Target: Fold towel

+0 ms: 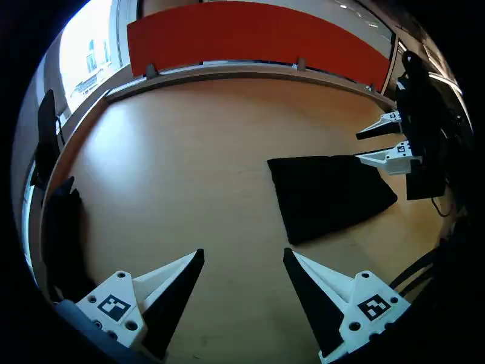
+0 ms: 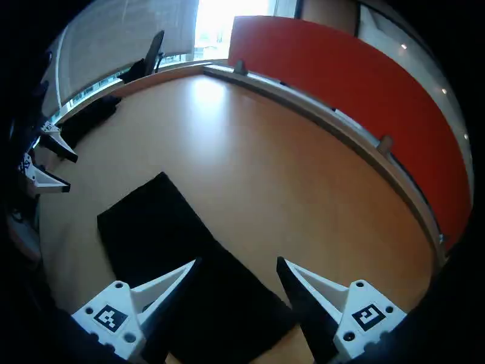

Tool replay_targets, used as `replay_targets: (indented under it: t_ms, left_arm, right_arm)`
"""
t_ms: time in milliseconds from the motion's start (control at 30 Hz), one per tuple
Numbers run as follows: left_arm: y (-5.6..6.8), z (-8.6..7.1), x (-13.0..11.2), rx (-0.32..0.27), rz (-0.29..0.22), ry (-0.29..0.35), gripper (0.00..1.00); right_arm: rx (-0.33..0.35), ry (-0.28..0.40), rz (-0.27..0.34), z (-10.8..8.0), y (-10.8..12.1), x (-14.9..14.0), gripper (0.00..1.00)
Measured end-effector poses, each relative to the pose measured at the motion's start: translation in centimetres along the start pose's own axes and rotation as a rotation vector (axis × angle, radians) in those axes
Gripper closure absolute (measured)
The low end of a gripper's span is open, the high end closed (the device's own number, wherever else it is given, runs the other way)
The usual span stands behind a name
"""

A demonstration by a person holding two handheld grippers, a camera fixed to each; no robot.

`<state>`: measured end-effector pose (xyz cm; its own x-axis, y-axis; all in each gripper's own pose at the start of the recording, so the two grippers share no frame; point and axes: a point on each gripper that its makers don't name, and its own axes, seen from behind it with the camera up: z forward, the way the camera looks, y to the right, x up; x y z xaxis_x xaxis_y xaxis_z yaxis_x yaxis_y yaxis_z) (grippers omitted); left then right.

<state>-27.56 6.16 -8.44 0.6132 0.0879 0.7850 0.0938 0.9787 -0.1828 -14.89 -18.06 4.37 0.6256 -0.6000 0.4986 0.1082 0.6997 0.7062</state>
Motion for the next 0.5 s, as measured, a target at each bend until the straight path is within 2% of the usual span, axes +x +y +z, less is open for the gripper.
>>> replay_targets:
  t_ms: [500]
  left_arm:
    - [1.0,-0.6,-0.3,-0.008,0.004,0.004,0.03]
  right_arm:
    - [-0.02,-0.01,0.056,-4.0,-0.8,-4.9,0.06]
